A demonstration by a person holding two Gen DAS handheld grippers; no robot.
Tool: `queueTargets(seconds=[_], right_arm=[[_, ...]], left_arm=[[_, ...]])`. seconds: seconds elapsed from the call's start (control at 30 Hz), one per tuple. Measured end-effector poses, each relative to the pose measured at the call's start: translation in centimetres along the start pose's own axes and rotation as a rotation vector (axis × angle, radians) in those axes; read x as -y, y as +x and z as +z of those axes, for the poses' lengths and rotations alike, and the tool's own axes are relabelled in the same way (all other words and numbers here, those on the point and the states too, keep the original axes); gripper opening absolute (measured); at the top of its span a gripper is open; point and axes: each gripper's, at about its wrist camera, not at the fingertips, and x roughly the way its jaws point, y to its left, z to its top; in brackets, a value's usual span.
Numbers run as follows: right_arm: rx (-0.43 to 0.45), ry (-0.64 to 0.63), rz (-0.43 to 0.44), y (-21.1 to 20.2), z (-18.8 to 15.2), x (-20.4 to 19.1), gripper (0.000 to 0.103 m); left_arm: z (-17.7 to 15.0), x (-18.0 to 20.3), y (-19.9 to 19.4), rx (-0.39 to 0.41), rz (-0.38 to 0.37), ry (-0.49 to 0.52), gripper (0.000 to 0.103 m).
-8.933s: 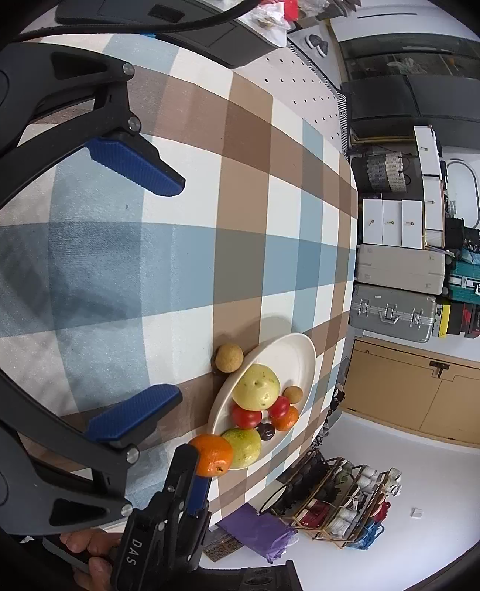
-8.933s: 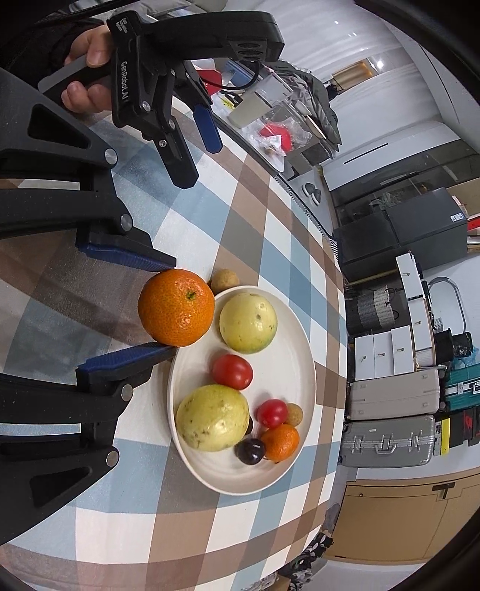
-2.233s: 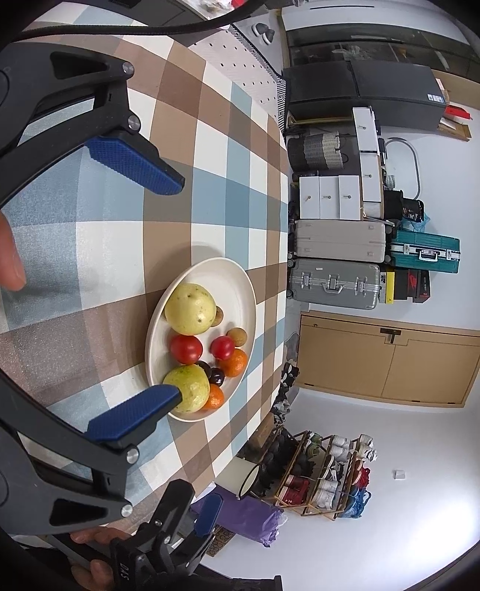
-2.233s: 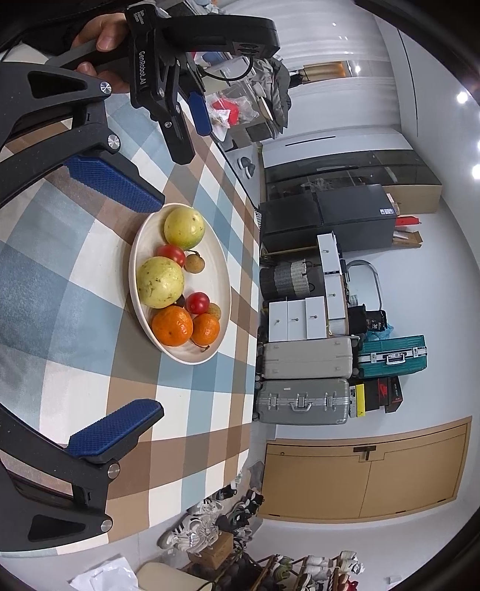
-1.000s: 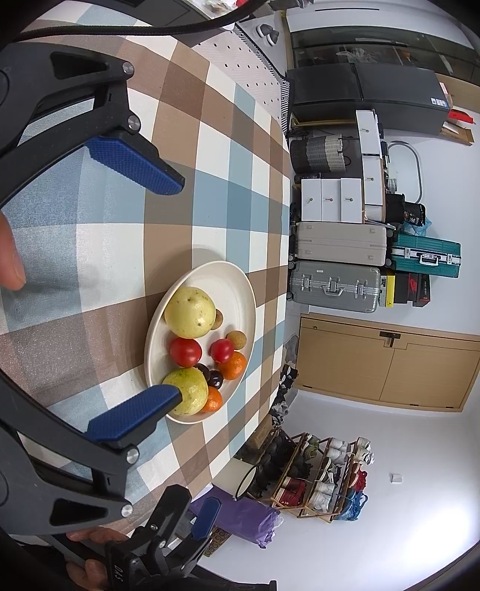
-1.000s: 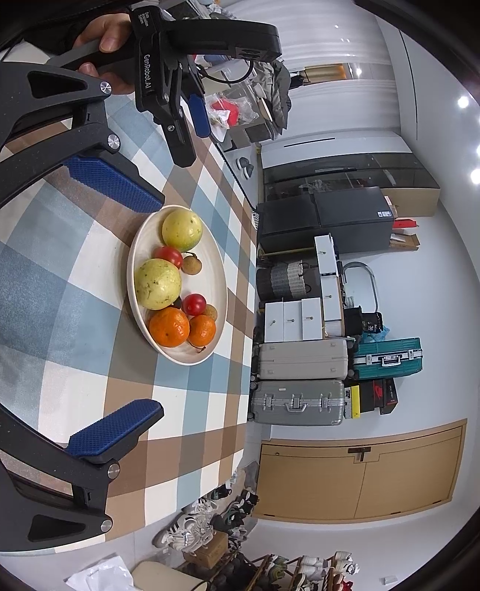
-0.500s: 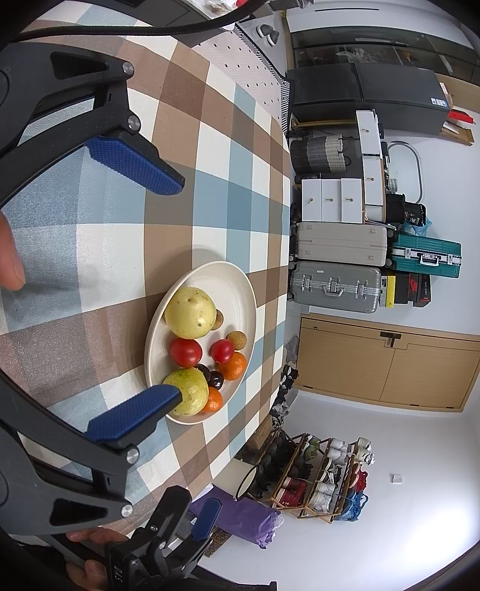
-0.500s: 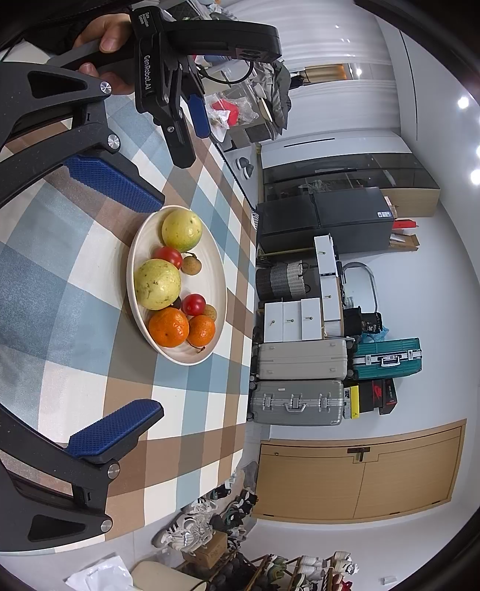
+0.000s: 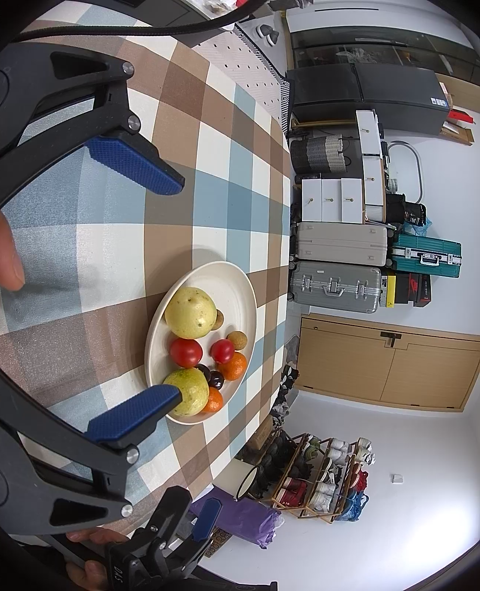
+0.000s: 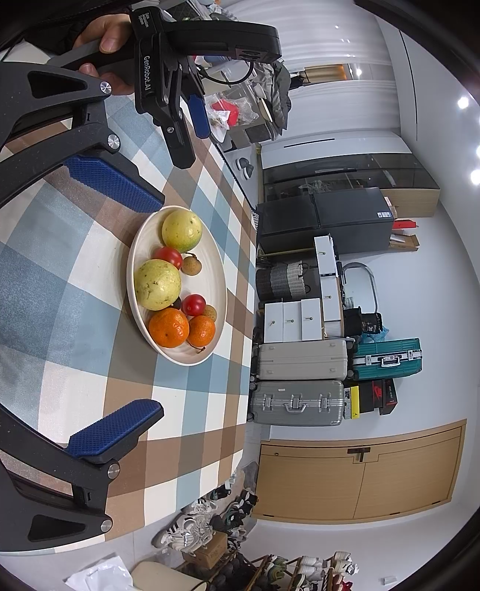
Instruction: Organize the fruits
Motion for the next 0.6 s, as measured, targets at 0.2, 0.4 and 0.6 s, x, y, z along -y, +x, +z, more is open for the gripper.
queueTargets(seconds=[0.2,0.4,0.6], right_arm=[[0.001,-0.002,0.000,0.03,-0.01,0.01,0.103],[0.002,-0.002,0.000,0.03,-0.02,0.01,0.103],[-0.006,-0.005,0.000,0.04,0.00,-0.05,0.103]], left_arm=[[0.00,-0.02,0.00,-0.001,0.001,-0.001,0.102],[0.01,-0.03,-0.01,0.001,-0.002,0.000,0.102],[-0.01,0.03,-0.05,0.002,-0.001,-0.001,0.102]])
